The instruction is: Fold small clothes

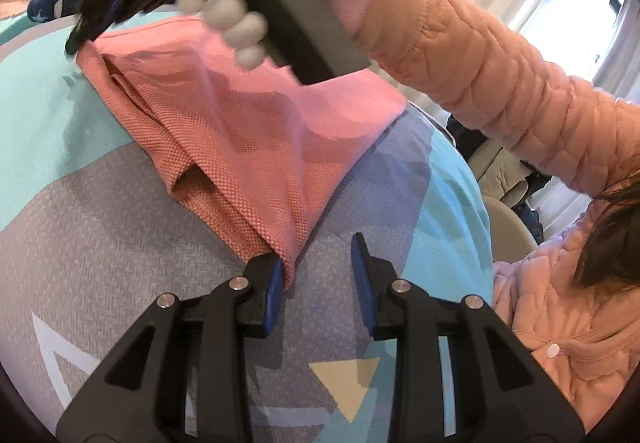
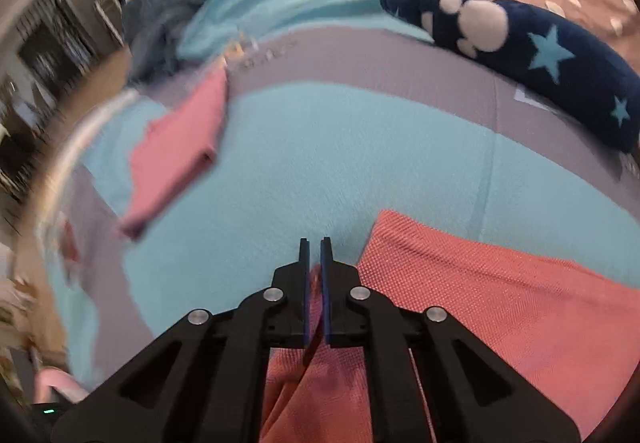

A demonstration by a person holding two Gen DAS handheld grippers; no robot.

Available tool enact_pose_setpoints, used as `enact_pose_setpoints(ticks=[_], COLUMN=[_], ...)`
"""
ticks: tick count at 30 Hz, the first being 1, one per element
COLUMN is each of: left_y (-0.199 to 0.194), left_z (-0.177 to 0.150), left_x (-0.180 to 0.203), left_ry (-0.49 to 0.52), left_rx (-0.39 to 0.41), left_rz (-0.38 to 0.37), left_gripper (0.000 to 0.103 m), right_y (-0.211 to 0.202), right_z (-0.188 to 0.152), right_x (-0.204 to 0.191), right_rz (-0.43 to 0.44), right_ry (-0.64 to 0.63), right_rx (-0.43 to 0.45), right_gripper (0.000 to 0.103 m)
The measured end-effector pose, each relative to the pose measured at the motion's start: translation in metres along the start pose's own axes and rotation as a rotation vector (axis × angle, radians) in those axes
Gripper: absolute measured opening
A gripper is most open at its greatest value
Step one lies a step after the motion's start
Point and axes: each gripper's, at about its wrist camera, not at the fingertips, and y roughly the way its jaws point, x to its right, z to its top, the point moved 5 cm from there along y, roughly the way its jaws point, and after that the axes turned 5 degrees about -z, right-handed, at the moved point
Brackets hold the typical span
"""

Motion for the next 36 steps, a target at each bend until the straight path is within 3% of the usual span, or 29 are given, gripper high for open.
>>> enact_pose_setpoints(ticks=[2, 4, 7, 11, 15, 18, 22, 25, 30, 32, 35, 36], left_y=[-0.007, -0.017, -0.039, -0.060, -0.066, -0.064, -0.051, -0.044, -0.034, -0.028, -0.021, -0.020], left_z=[0.000, -0.002, -0.007, -0.011, -0.006, 0.008, 0.035, 0.052, 0.072, 0.079, 0.090, 0.093], left_x=[-0.003, -0.007, -0.021, -0.044, -0.058, -0.063, -0.074, -0.094, -0.109, -0.113, -0.128, -0.135], left_ry=[-0.022, -0.059, -0.156, -0.293, -0.365, -0.368, -0.403, -0.458, -0.513, -0.515, -0.553, -0.578], left_rx=[0.024, 0.068, 0.177, 0.304, 0.330, 0.318, 0.315, 0.314, 0.326, 0.333, 0.360, 0.367], left_rz=[-0.007, -0.030, -0.082, -0.111, 0.050, 0.134, 0.156, 0.132, 0.113, 0.116, 0.133, 0.132], left_gripper=[0.032, 0.034, 0.048, 0.048, 0.049, 0.056, 0.067, 0.067, 0.067, 0.067, 0.054, 0.043], right_y=[-0.023, -0.049, -0.082, -0.106, -0.124, -0.133, -0.129, -0.117, -0.107, -0.103, -0.096, -0.095], right_z=[0.000, -0.009, -0.042, -0.095, -0.140, -0.178, -0.226, -0.249, -0.253, -0.249, -0.241, -0.240], right_x=[0.007, 0.014, 0.026, 0.041, 0.046, 0.018, -0.035, -0.055, -0.057, -0.053, -0.049, -0.049], right_rz=[0.037, 0.048, 0.053, 0.003, -0.054, -0.100, -0.091, -0.100, -0.198, -0.221, -0.271, -0.281], right_ry=[0.038, 0.031, -0.001, -0.019, 0.007, -0.121, -0.346, -0.418, -0.457, -0.442, -0.446, -0.451], right_rx=[0.054, 0.098, 0.131, 0.144, 0.186, 0.223, 0.211, 0.165, 0.180, 0.183, 0.205, 0.210], right_gripper=[0.027, 0.028, 0.031, 0.032, 0.032, 0.033, 0.040, 0.040, 0.040, 0.048, 0.052, 0.052])
